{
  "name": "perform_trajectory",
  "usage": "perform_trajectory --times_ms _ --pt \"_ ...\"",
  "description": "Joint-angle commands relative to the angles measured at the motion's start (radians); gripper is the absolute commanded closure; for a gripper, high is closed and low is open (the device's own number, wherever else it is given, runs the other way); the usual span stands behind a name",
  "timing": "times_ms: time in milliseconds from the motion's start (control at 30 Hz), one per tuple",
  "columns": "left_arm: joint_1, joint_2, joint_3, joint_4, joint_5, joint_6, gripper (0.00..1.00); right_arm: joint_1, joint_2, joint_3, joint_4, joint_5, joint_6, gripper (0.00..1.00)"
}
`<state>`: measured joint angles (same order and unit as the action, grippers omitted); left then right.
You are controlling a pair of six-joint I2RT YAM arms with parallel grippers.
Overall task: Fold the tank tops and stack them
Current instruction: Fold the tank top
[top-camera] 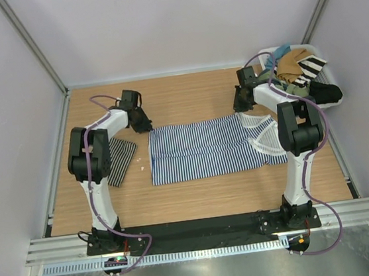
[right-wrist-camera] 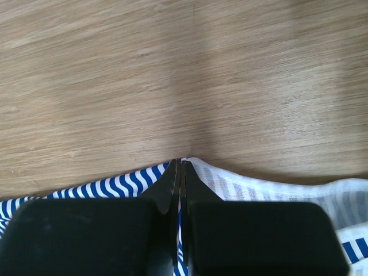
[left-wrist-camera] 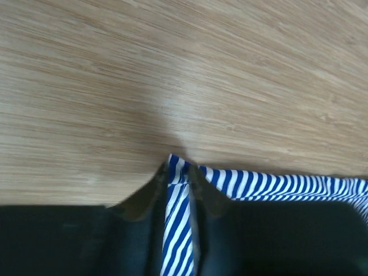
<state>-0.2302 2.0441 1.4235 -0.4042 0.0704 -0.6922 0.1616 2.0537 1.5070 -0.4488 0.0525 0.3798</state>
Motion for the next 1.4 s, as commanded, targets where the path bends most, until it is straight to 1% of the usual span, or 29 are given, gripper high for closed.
perform_trajectory --times_ms 0,67,233,367,400,500,700,900,933,1167,1367 --pt "0.003 0.007 0.034 0.008 0.034 0.013 0.89 -0.002 -0.035 0.009 0.015 -0.005 -0.004 0.99" --pt "0.002 -0.007 0.029 0.007 0.034 0.014 1.00 0.000 -0.044 0.009 0.015 0.003 -0.004 0.99" --pt "0.003 -0.065 0.015 -0.008 -0.012 0.034 1.00 -0.004 -0.084 -0.005 0.013 0.000 -0.002 0.99" --pt "0.003 -0.148 -0.020 -0.008 -0.026 0.039 1.00 -0.002 -0.150 -0.053 0.028 -0.012 0.004 0.99" --pt "0.003 -0.162 -0.029 -0.007 -0.030 0.039 1.00 -0.002 -0.188 -0.068 0.035 -0.014 0.004 0.99" --pt "-0.003 -0.221 -0.073 0.002 -0.034 0.040 1.00 0.000 -0.254 -0.149 0.050 -0.025 0.010 0.99" --pt "-0.034 -0.314 -0.173 0.011 -0.058 0.039 1.00 0.001 -0.355 -0.258 0.064 -0.040 0.010 0.99" --pt "-0.055 -0.432 -0.305 0.025 -0.098 0.036 1.00 0.001 -0.460 -0.372 0.073 -0.040 0.008 0.99" --pt "-0.058 -0.459 -0.317 0.024 -0.101 0.036 1.00 0.000 -0.474 -0.386 0.074 -0.074 0.013 0.99" --pt "-0.103 -0.603 -0.416 0.008 -0.138 0.037 1.00 0.004 -0.593 -0.507 0.081 -0.095 0.033 0.99" --pt "-0.143 -0.685 -0.483 -0.015 -0.170 0.031 1.00 0.010 -0.688 -0.609 0.084 -0.118 0.047 0.99"
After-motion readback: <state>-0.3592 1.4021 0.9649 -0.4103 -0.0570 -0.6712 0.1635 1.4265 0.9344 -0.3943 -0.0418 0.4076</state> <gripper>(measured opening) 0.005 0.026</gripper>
